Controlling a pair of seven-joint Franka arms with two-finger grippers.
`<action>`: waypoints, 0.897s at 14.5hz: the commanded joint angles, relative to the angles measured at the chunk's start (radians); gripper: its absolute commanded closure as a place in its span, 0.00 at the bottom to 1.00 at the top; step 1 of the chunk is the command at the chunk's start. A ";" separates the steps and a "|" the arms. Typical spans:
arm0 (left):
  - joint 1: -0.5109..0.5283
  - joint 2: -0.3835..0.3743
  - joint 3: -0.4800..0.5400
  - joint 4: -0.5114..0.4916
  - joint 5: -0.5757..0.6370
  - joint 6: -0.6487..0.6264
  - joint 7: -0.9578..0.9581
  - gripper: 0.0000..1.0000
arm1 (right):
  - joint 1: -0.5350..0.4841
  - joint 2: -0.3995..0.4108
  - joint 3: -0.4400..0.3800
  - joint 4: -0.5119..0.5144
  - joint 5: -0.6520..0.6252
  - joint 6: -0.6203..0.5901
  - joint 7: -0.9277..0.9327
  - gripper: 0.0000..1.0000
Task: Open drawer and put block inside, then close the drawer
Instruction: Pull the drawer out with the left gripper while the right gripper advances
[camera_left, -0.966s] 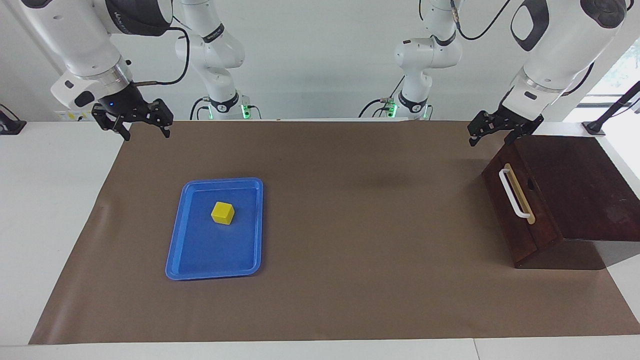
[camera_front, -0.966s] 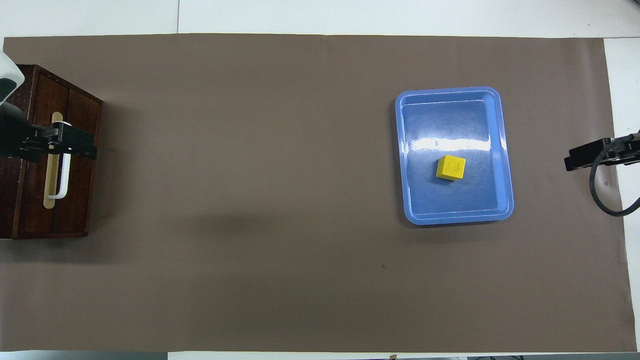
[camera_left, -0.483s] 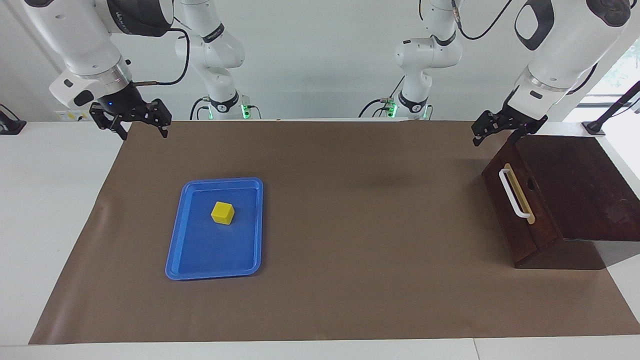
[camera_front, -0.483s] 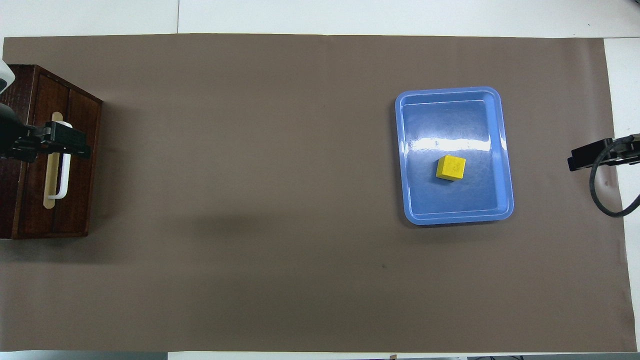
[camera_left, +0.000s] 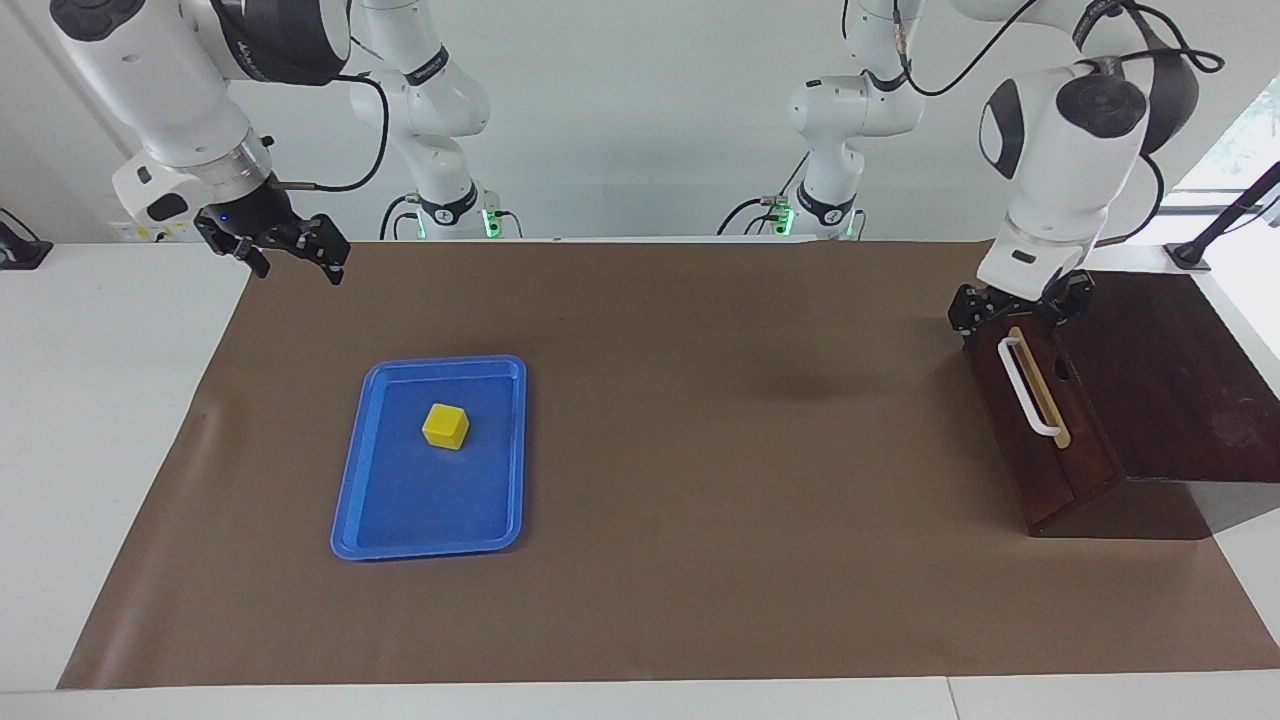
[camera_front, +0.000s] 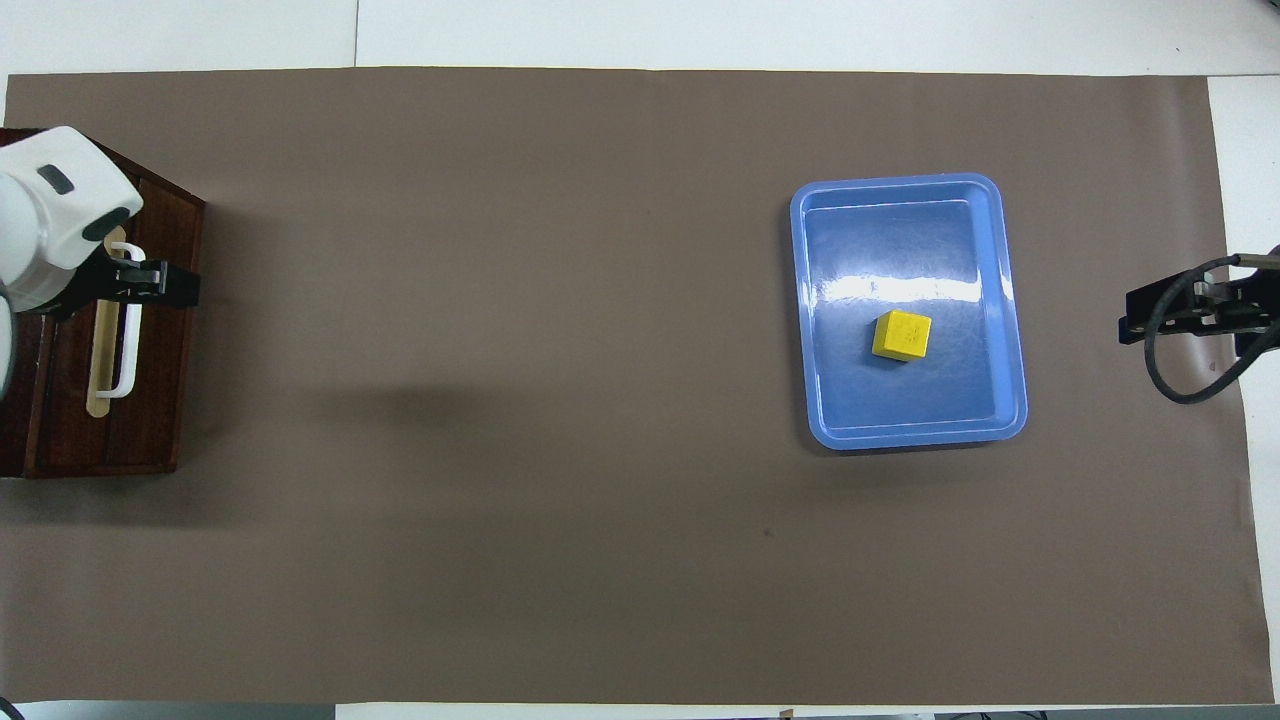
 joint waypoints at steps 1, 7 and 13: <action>0.003 -0.005 0.008 -0.131 0.114 0.169 0.004 0.00 | -0.016 -0.046 0.006 -0.105 0.054 0.027 0.144 0.00; 0.082 0.093 0.008 -0.174 0.233 0.372 0.005 0.00 | -0.073 0.060 0.006 -0.165 0.227 0.094 0.544 0.00; 0.032 0.135 0.005 -0.222 0.233 0.421 -0.121 0.00 | -0.106 0.147 0.004 -0.242 0.425 0.255 0.775 0.00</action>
